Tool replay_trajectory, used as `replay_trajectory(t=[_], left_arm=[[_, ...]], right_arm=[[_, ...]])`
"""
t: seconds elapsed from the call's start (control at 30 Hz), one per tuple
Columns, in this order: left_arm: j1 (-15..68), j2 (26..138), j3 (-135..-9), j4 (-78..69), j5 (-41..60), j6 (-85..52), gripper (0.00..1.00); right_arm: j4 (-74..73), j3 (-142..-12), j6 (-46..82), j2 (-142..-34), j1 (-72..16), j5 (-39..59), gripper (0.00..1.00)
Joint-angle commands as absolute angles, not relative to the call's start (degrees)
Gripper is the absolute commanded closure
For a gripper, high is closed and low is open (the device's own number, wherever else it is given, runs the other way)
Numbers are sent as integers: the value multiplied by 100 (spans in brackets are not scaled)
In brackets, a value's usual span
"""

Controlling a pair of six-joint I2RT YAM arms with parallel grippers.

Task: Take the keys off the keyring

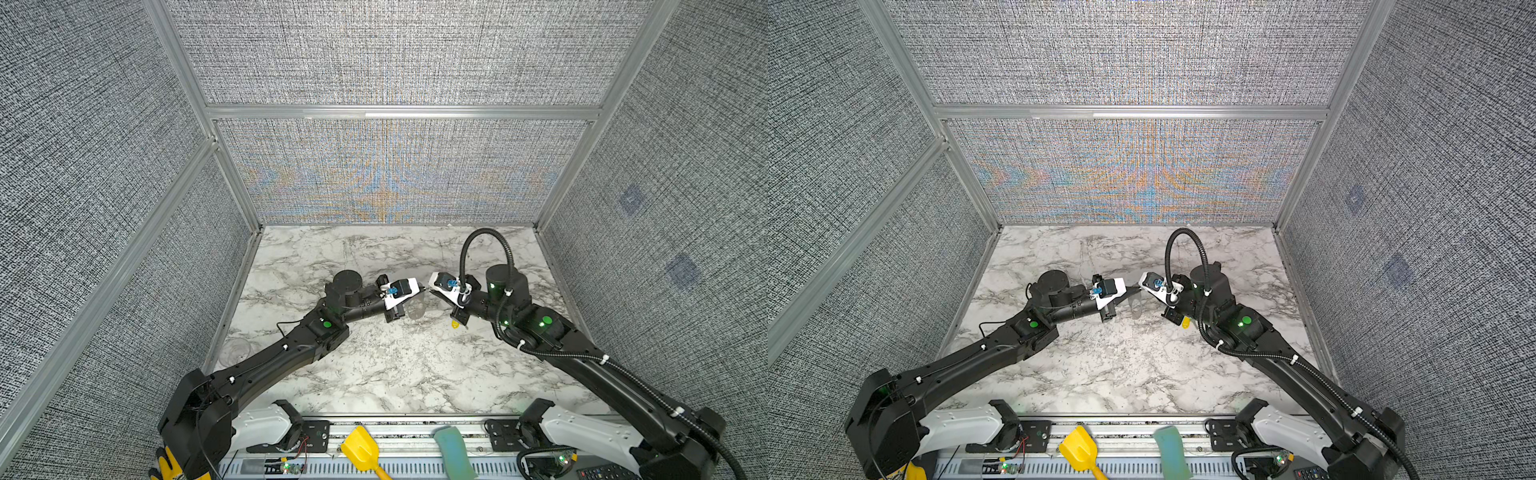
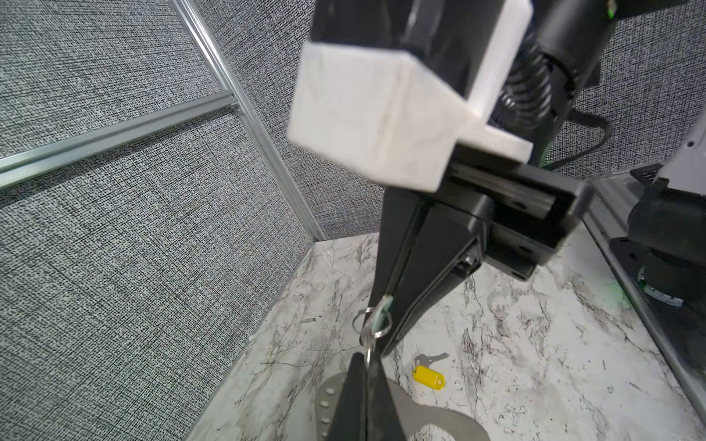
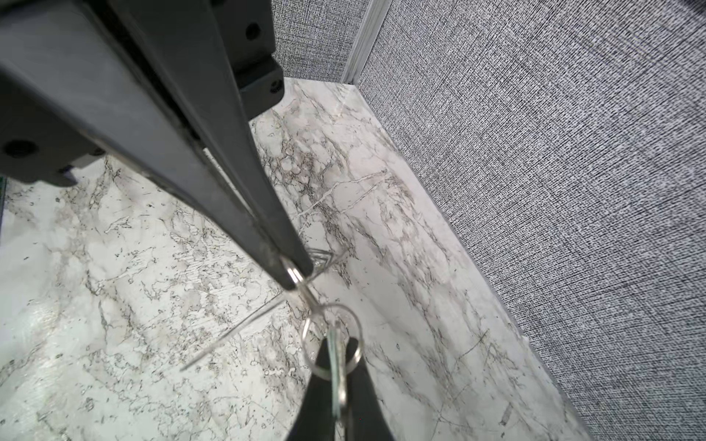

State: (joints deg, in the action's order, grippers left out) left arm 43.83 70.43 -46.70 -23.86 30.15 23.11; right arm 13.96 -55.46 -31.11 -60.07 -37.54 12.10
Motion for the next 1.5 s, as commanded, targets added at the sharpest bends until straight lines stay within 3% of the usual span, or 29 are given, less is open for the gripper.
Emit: replay_trajectory(t=[0.0,0.83,1.47], left_arm=[[4386,7018,-4696,-2310,3139,2382,100],[4087,7312,-4884,-2682,4769,1232,100],[4051,7445,-4962,-2689,5040,1051,100]], right_arm=[[1629,-5655,-3291,-6017,-3752,1143,100],[1908,-5731,-4024,-6179,-3688,972,100],[1732,-5819,-4507,-6188,-3535,1159,100]])
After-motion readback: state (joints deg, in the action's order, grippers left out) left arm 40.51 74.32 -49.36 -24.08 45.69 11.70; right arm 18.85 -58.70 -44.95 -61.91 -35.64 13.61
